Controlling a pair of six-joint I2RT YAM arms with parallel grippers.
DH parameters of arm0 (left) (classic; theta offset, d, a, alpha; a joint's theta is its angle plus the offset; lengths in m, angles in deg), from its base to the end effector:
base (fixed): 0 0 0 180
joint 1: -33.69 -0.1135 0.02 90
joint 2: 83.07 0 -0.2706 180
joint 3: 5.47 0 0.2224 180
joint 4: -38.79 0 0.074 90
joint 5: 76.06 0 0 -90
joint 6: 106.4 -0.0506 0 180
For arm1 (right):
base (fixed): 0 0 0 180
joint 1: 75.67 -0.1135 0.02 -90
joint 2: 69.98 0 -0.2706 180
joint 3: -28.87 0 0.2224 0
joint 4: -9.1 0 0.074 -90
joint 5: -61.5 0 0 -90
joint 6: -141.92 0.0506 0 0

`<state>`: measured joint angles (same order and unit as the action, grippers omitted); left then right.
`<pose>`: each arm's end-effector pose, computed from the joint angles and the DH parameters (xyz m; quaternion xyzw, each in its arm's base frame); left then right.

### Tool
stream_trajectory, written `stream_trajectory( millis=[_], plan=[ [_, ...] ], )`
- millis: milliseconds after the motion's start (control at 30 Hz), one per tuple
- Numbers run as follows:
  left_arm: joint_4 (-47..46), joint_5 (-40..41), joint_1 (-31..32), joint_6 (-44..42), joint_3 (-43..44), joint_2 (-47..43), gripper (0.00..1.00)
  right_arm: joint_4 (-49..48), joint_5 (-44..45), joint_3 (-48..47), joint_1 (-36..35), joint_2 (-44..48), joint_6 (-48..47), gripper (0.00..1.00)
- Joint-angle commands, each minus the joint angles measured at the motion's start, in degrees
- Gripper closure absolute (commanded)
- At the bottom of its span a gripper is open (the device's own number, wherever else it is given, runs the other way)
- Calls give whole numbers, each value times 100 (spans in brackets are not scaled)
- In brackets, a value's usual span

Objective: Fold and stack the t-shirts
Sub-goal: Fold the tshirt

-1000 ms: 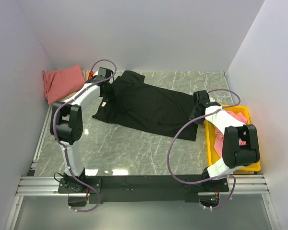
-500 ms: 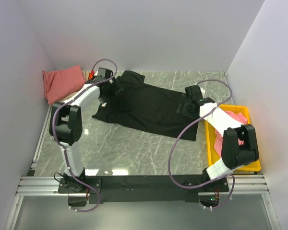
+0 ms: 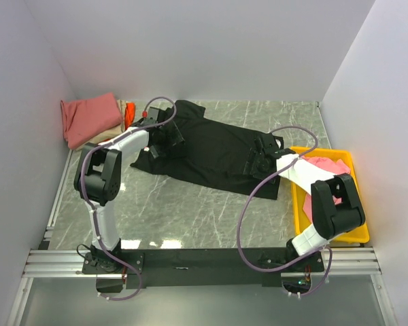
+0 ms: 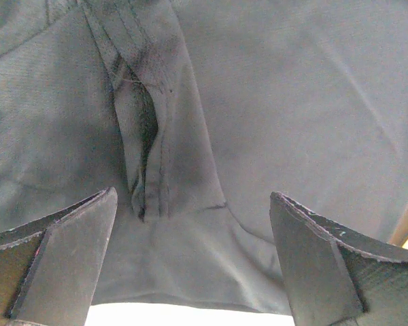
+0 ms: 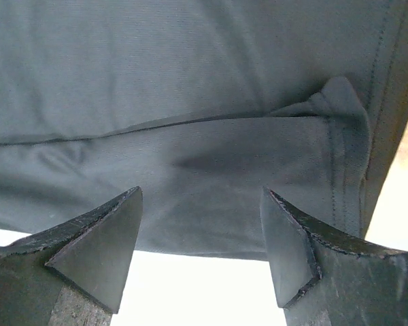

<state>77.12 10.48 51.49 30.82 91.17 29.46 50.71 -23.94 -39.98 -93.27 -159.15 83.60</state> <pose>0.3898 -0.1284 0.2015 -0.2326 0.9224 -0.1893 0.2435 0.2712 0.0818 0.1970 0.1284 0.9609 0.0659 0.2363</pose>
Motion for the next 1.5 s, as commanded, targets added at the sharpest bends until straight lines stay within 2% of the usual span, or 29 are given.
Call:
stream_trajectory(
  millis=[0,100,300,433,567,733,767,967,1100,1233,1333,1467],
  plan=[
    [-124,-181,48,-55,303,225,1,-187,221,45,99,-83,145,23],
    [-18,-40,57,-38,339,278,1,-301,116,151,178,-127,163,23],
    [-369,-286,74,6,355,410,1,-398,45,204,240,-259,172,23],
    [-947,-532,74,217,593,708,1,-425,-16,186,223,-329,189,23],
    [-502,-551,74,173,1592,1209,1,-398,36,125,231,-286,119,23],
    [-54,56,57,-134,1885,1105,1,-205,265,124,240,-251,66,23],
    [156,100,48,-169,1798,1026,1,-214,265,185,257,-242,49,23],
    [44,485,-66,-222,569,350,1,-301,142,344,319,-251,58,23],
    [-246,470,-452,-135,-161,120,1,-398,19,458,328,-163,58,23],
    [-124,390,-690,-81,-601,68,1,-442,-236,643,328,-49,40,23],
    [-53,531,-699,67,-1485,-397,1,-477,-569,958,319,127,83,23],
    [139,846,-690,418,-2692,-1583,1,-337,-842,1398,241,540,206,23]
  ],
)
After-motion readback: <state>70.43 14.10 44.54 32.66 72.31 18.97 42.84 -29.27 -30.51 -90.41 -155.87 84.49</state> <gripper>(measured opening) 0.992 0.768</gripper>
